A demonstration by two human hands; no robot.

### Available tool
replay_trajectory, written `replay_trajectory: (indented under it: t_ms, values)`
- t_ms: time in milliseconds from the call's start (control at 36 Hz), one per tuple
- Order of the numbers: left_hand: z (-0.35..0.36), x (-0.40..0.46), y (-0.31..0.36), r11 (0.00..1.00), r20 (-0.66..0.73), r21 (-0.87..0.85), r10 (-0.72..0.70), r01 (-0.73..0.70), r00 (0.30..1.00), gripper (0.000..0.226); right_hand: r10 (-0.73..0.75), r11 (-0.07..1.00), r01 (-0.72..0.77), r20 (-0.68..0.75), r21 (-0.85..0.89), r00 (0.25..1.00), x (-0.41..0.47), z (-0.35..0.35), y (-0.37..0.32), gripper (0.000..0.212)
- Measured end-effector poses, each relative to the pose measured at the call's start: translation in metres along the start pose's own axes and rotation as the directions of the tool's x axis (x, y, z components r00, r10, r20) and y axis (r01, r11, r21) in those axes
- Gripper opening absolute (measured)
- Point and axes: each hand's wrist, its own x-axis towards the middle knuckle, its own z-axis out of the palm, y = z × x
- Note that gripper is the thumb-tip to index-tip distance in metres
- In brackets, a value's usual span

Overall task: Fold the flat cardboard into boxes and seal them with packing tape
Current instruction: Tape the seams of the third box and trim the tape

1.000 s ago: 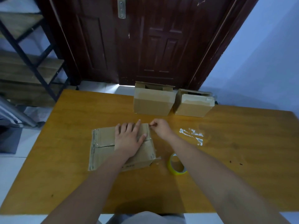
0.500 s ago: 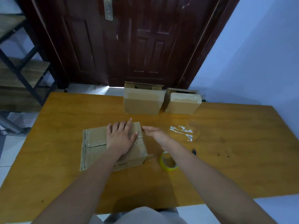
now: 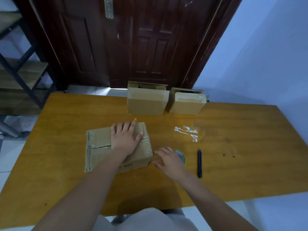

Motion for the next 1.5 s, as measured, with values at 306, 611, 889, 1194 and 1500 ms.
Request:
replay_trajectory:
  t_ms: [306,611,889,1194,1500]
  values:
    - [0.0,-0.001,0.001,1.0,0.002,-0.011,-0.005,0.005,1.0,0.068,-0.023,0.963,0.034,0.047,-0.269,0.999,0.015,0.005,-0.01,0.029]
    - [-0.001,-0.001,0.001,1.0,0.01,0.01,-0.008,0.007,1.0,0.067,-0.101,0.921,0.108,0.038,-0.375,0.994,0.023,-0.002,-0.01,0.022]
    - [0.0,-0.002,0.002,0.999,0.013,0.044,0.01,-0.01,1.0,0.068,-0.156,0.876,0.146,0.015,-0.46,0.988,0.026,0.001,-0.005,0.035]
    - [0.002,-0.001,0.003,0.998,0.003,0.057,0.01,-0.01,1.0,0.068,-0.321,0.731,0.335,0.133,-0.595,0.938,0.042,-0.011,0.004,0.035]
    - [0.003,-0.002,0.004,0.998,-0.007,0.065,0.005,-0.005,1.0,0.068,-0.311,0.787,0.336,0.138,-0.518,0.94,0.057,-0.008,0.011,0.049]
